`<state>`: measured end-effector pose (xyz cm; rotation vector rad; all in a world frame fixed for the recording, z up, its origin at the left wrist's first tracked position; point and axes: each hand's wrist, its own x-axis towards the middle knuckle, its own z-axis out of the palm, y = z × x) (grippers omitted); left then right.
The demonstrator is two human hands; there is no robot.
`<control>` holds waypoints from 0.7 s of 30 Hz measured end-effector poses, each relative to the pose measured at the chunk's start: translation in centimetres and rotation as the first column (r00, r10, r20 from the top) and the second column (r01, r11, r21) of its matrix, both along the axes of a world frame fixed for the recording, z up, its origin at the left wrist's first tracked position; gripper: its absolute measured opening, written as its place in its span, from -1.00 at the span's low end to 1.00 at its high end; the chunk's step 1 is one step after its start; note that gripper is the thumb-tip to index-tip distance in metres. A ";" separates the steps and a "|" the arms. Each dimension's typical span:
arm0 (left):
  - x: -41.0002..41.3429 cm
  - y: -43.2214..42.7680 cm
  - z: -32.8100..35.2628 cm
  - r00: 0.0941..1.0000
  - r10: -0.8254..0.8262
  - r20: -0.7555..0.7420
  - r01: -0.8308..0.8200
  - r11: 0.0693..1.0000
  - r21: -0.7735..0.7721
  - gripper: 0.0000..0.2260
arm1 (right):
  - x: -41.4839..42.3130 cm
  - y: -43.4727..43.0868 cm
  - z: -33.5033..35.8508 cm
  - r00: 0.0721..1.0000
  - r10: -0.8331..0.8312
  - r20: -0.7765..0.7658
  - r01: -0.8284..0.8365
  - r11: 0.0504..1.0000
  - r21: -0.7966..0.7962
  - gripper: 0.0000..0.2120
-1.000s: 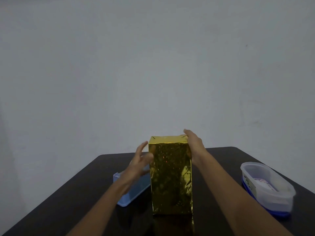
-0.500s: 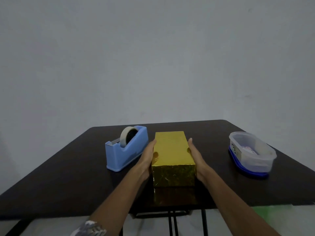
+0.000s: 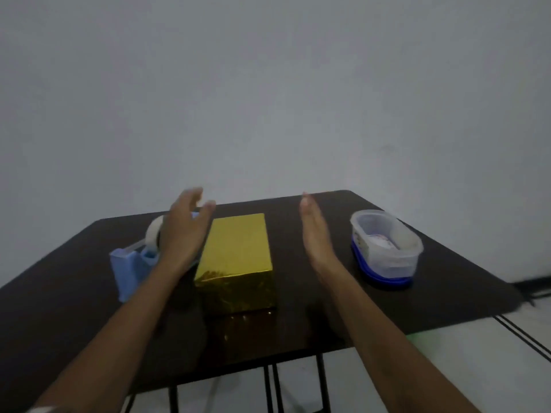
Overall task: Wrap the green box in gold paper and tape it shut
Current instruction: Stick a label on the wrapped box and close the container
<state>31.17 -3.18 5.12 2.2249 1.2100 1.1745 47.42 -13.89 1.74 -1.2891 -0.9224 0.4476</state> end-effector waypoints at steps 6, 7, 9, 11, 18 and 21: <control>19.3 -8.8 2.9 0.739 -0.568 -0.362 0.602 0.798 -0.025 -0.84 | 12.1 -8.3 -2.5 0.828 -0.540 -0.152 0.549 0.835 0.027 -0.57; 22.6 -9.6 2.0 0.663 -0.538 -0.521 0.568 0.814 -0.118 -0.80 | 12.9 -8.7 -3.2 0.852 -0.476 -0.216 0.484 0.875 -0.020 -0.54; 26.8 -9.5 -0.1 0.400 -0.438 -0.805 0.413 0.870 -0.268 -0.65 | 13.6 -8.3 -4.7 0.895 -0.367 -0.254 0.358 0.930 -0.082 -0.53; 28.9 -9.3 -1.8 0.258 -0.389 -0.885 0.289 0.905 -0.313 -0.64 | 13.9 -8.3 -5.6 0.915 -0.307 -0.261 0.293 0.952 -0.093 -0.56; 28.3 -9.5 -2.7 0.384 -0.354 -0.853 0.473 0.869 -0.148 -0.85 | 14.0 -8.3 -5.7 0.923 -0.302 -0.238 0.285 0.953 -0.104 -0.81; 28.4 -9.8 -2.6 0.364 -0.309 -0.879 0.503 0.859 -0.094 -0.88 | 14.1 -8.2 -5.7 0.927 -0.303 -0.220 0.291 0.953 -0.086 -0.85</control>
